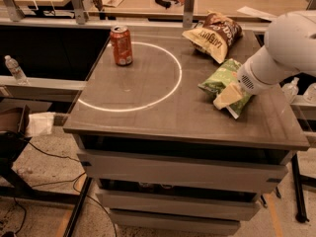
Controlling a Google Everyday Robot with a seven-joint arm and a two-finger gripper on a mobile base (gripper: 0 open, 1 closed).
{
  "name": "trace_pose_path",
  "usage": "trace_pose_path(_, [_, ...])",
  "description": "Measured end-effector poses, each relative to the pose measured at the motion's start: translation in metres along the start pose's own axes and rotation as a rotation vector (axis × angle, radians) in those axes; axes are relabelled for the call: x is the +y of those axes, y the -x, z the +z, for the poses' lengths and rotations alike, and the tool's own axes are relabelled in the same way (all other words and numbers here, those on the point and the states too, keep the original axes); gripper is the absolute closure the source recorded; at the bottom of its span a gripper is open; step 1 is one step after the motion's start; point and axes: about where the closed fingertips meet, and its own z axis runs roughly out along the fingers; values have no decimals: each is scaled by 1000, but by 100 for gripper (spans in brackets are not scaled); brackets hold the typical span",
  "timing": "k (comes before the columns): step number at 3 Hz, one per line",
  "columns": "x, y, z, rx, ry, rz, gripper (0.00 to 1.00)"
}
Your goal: Move green jalapeno chip bag near coke can
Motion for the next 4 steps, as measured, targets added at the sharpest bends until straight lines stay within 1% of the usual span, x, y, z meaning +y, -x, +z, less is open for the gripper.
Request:
trace_pose_path(2, [-1,2,-3,2,2,1,87])
trace_pose_path(3, [-1,2,-3,2,2,1,100])
trace_pose_path(4, [7,13,-9,-58,56,-1,100])
